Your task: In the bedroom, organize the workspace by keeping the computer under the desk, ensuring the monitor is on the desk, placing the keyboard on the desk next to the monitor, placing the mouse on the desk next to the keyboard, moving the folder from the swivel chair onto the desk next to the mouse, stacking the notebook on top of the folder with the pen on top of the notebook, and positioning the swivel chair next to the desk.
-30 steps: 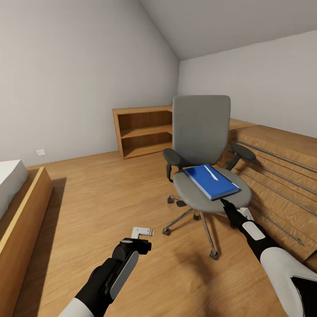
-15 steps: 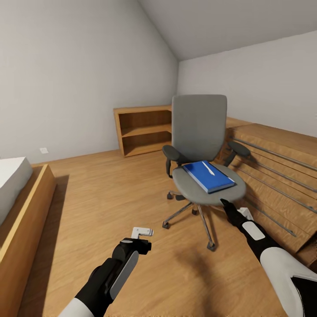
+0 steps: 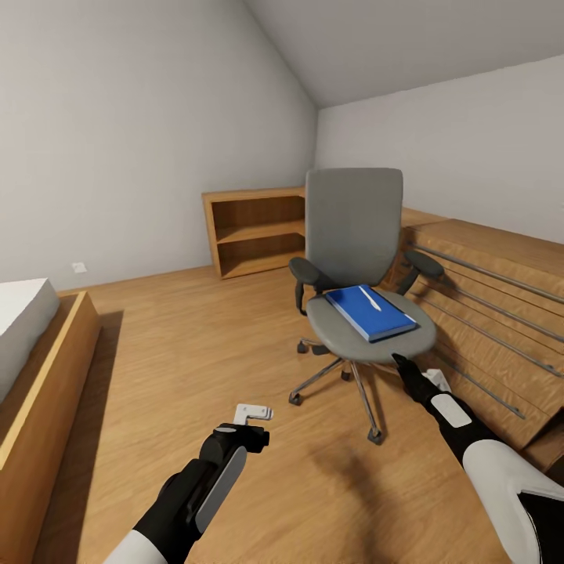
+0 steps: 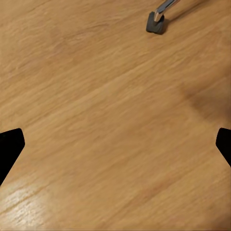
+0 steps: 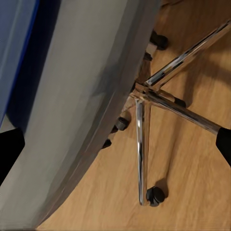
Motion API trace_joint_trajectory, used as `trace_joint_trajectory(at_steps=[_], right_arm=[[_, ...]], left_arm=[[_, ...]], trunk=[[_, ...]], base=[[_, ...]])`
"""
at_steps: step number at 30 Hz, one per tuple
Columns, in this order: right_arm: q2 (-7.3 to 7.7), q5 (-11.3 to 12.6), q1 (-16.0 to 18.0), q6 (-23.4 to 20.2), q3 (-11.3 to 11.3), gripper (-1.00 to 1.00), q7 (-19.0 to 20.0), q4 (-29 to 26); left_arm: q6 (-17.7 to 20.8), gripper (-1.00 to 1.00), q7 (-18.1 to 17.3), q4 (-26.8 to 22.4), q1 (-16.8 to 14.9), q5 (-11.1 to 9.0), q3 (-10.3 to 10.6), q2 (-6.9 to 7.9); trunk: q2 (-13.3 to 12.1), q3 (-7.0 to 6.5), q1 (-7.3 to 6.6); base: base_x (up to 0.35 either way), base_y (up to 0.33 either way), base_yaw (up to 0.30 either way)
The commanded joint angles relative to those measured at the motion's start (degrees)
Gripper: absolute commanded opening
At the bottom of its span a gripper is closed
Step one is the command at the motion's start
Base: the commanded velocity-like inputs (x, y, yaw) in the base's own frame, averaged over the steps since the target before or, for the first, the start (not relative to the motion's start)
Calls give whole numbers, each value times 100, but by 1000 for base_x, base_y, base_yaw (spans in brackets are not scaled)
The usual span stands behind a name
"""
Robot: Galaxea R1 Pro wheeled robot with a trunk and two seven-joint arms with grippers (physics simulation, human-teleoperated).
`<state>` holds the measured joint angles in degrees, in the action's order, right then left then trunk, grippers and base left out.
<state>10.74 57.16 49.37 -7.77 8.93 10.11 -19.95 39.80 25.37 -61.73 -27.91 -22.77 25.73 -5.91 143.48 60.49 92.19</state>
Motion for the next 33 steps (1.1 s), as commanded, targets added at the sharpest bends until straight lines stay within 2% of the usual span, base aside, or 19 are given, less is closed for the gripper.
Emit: trace_joint_trajectory(at_steps=[1, 16, 33], right_arm=[[-2, 32, 3, -41, 38, 100, 22, 0], [-2, 32, 3, -41, 38, 100, 25, 0], [-25, 18, 3, -17, 26, 100, 26, -4]], left_arm=[[10, 100, 56, -5, -4, -60, 11, 2], [10, 100, 56, -5, -4, -64, 9, 2], [-38, 100, 63, -34, -4, -55, -21, 17]], trunk=[[2, 5, -2], [2, 5, -2], [2, 5, -2]], base=[[-84, 5, 0], [-206, 43, 0], [-26, 3, 0]])
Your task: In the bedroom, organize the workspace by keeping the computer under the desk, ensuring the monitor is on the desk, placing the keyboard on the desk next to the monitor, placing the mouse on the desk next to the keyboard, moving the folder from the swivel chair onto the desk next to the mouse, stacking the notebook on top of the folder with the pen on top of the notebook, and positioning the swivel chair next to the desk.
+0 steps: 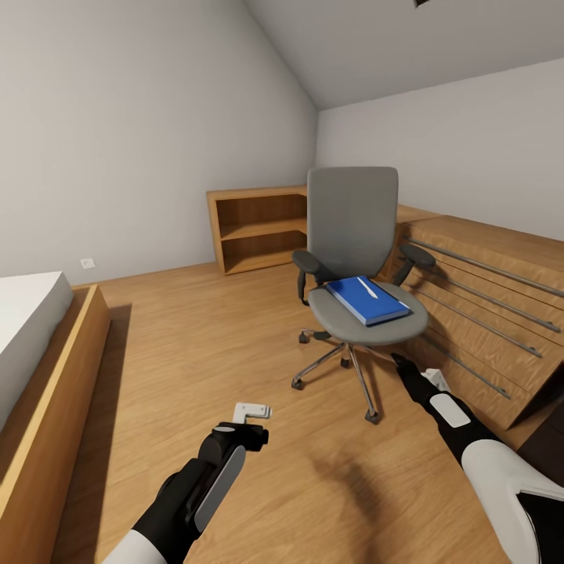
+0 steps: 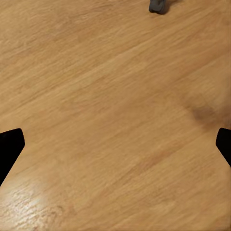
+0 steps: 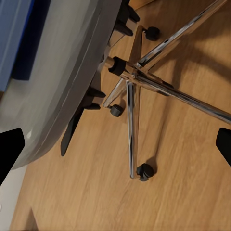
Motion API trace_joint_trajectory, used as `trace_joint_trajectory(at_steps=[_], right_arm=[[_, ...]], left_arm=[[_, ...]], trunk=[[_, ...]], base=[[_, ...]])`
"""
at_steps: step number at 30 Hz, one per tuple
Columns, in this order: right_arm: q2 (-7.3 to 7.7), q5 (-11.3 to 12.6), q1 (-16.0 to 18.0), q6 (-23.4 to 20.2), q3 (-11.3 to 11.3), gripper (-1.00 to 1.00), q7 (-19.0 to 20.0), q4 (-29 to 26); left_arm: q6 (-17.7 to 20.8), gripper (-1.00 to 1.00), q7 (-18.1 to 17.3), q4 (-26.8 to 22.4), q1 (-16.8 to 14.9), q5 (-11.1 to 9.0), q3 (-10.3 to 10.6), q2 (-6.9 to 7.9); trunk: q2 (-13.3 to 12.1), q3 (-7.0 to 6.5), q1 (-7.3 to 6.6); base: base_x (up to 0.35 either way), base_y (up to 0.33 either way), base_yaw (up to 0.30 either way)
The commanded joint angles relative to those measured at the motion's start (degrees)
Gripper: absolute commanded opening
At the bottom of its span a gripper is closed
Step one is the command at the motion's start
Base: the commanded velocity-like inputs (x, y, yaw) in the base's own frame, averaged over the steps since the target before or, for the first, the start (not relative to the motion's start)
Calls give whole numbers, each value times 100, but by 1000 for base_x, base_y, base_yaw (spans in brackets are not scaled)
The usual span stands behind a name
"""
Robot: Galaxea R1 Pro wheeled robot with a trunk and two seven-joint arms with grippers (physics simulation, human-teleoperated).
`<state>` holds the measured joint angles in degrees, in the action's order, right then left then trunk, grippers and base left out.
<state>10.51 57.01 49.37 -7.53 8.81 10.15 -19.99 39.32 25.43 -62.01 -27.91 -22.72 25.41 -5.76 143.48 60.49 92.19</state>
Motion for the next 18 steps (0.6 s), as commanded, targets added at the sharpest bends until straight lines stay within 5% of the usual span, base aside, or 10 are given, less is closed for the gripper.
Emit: trace_joint_trajectory(at_steps=[1, 18], right_arm=[[-5, 32, 3, -38, 37, 100, 22, 1], [-24, 29, 3, -21, 33, 100, 22, 7]], left_arm=[[-16, 100, 56, -7, -4, -60, 10, 1], [-605, 100, 67, 12, -4, -64, 19, -2]], trunk=[[2, 5, -1], [-16, -305, -37]], base=[[-2, 0, 0], [0, 0, 0]])
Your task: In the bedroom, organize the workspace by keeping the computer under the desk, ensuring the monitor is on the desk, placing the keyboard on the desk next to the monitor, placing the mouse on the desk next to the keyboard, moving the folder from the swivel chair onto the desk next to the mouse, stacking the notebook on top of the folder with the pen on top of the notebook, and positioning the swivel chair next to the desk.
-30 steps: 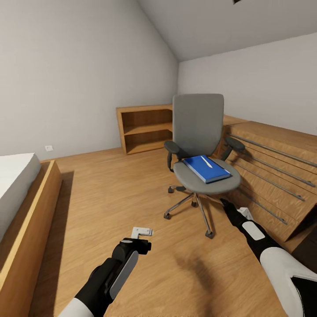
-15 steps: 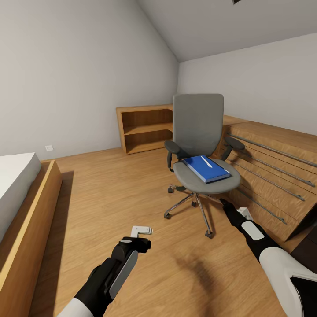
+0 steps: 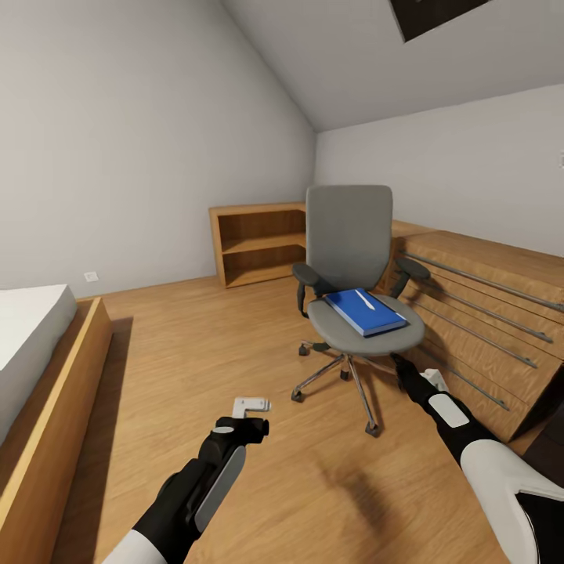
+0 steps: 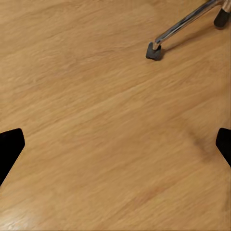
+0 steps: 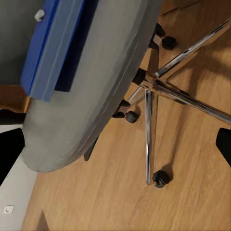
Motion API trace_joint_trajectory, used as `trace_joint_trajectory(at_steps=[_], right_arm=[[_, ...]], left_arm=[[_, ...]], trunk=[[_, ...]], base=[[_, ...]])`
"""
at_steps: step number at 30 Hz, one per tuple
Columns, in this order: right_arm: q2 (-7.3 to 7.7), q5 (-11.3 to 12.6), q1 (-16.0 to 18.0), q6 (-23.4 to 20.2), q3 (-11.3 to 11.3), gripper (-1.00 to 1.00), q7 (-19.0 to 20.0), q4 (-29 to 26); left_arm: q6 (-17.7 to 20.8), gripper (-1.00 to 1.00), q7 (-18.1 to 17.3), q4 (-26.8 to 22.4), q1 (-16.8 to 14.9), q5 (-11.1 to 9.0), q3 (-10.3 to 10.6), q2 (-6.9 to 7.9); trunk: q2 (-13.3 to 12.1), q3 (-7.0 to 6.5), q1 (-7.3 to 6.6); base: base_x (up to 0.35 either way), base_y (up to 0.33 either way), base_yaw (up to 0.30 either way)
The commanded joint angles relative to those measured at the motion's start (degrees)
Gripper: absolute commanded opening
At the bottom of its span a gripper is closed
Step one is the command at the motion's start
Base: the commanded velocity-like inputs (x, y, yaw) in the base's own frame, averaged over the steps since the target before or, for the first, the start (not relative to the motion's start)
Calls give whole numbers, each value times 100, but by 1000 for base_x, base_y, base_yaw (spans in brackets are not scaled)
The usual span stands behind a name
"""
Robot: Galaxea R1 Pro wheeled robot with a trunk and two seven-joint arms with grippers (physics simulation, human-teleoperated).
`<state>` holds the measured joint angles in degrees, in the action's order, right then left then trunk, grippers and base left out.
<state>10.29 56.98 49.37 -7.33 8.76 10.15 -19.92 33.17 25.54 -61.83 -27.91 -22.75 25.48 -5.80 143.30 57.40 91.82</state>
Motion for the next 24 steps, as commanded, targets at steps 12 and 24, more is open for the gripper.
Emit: trace_joint_trajectory(at_steps=[12, 24], right_arm=[[-4, 33, 3, -53, 43, 100, 22, -1], [-7, 31, 3, -44, 36, 100, 22, -3]], left_arm=[[-20, 100, 61, -4, -4, -54, 36, -3], [-23, 100, 72, 2, -4, -57, 36, 0]], trunk=[[-266, -234, -158], [-748, -449, -421]], base=[[-43, 0, 0], [-298, 0, 0]])
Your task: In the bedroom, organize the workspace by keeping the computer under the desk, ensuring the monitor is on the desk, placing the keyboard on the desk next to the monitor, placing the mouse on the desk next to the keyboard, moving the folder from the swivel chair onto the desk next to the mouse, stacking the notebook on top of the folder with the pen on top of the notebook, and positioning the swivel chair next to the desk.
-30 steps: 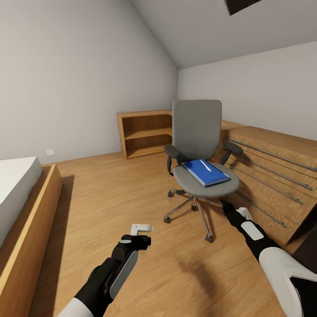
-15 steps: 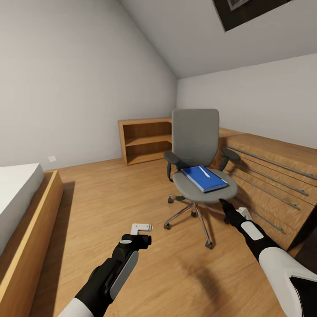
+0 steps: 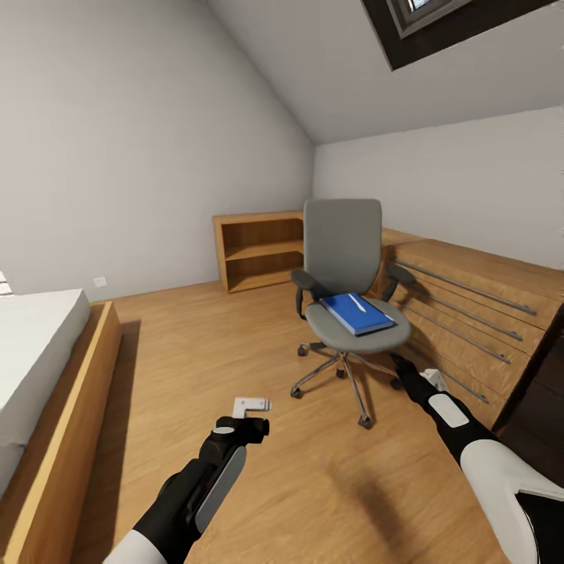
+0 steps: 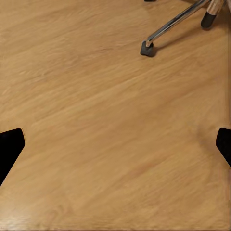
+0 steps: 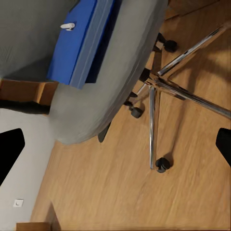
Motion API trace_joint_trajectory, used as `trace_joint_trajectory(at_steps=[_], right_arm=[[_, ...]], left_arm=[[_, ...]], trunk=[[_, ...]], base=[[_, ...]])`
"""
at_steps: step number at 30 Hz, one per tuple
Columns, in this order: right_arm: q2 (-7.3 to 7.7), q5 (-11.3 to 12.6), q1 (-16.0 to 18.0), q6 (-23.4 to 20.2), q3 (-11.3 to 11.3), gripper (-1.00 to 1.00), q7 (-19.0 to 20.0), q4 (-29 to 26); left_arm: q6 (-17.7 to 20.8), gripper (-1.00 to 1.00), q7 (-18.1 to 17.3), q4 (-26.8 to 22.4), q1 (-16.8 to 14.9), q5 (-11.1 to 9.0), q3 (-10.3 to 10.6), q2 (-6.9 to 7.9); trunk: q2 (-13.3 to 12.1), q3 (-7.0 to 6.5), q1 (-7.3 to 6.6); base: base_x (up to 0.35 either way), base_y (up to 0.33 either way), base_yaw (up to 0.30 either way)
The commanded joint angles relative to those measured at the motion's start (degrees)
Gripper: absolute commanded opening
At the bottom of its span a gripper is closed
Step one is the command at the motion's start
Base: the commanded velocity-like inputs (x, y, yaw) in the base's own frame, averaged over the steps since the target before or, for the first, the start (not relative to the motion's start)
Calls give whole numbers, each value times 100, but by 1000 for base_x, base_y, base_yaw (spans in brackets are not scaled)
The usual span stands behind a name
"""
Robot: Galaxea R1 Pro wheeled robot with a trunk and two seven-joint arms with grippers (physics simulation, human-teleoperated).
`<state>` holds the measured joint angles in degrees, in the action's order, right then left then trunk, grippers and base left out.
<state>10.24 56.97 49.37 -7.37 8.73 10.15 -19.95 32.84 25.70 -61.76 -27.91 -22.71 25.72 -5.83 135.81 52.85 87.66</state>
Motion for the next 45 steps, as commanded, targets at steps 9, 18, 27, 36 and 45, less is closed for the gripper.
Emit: trace_joint_trajectory(at_steps=[9, 18, 27, 36, 45], right_arm=[[-46, -60, 3, 9, -50, 100, -54, -2], [-235, -529, 3, 467, -192, 100, -142, 21], [-588, -1665, -284, 979, -213, 100, -137, 338], [-946, -3132, -1024, 2260, -215, 100, -363, 567], [-1101, -4346, -1856, 3123, -214, 100, -1360, 1017]], left_arm=[[9, 100, 53, 298, -4, -67, -18, -3], [-18, 100, 33, 639, -4, -59, -38, -5], [-47, 100, 24, 783, -4, -69, -78, -1], [-1073, 100, 15, 2127, -4, -72, -51, -15], [-2383, 100, 11, 3486, -4, -74, -14, -58]], trunk=[[-360, -156, -203], [-721, -318, -400], [-1082, -480, -598], [-1443, -641, -796], [-1804, -803, -993]], base=[[-163, 0, 0], [-22, 0, 0], [-2, 0, 0], [0, 0, 0], [0, 0, 0]])
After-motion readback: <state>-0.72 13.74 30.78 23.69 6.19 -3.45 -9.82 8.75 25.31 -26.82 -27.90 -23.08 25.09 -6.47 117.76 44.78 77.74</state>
